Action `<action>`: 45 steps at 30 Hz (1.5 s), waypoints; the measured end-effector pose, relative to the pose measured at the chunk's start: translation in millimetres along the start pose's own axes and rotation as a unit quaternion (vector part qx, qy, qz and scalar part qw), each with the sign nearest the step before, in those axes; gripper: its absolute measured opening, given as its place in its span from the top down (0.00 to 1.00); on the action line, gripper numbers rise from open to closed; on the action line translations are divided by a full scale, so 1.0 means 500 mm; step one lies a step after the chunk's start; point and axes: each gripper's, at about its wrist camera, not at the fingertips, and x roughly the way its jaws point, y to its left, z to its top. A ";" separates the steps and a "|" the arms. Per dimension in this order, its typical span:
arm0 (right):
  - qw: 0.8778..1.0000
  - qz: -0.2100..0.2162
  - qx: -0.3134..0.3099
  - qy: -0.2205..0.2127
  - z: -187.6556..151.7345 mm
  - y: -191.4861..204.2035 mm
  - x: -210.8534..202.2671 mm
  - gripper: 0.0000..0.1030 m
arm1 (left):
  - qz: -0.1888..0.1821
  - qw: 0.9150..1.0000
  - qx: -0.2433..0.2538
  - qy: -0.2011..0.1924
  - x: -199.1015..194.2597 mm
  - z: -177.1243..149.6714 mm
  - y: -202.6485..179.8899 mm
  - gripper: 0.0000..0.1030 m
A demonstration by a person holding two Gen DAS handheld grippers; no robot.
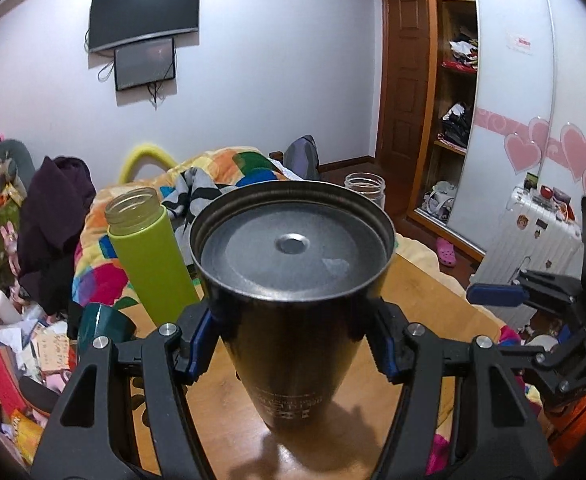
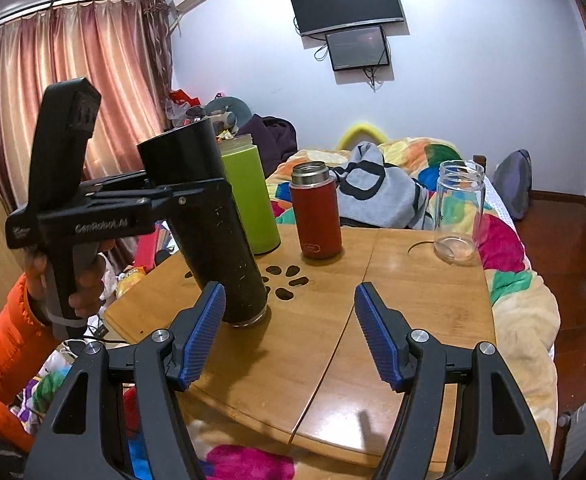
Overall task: Flip cup upside down
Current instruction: 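Turn the tumbler upright with the left tool and set it on the table, then open the left tool and withdraw it from the standing tumbler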
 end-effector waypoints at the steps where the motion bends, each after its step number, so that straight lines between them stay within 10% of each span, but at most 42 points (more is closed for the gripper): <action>1: 1.000 0.001 0.000 -0.001 0.000 -0.001 0.000 0.38 | -0.001 1.000 -0.004 0.000 0.000 0.001 0.005 0.38; 31: 1.000 -0.001 -0.002 -0.001 0.005 0.007 -0.003 0.38 | -0.008 1.000 -0.022 -0.010 -0.006 0.000 0.020 0.36; 38: 1.000 -0.009 -0.004 -0.013 0.013 0.013 -0.015 0.38 | 0.018 0.998 -0.004 -0.056 -0.080 -0.015 0.001 0.02; 45: 0.998 -0.035 -0.010 -0.054 0.034 0.036 -0.044 0.21 | 0.080 0.991 0.007 -0.105 -0.147 -0.045 -0.033 0.00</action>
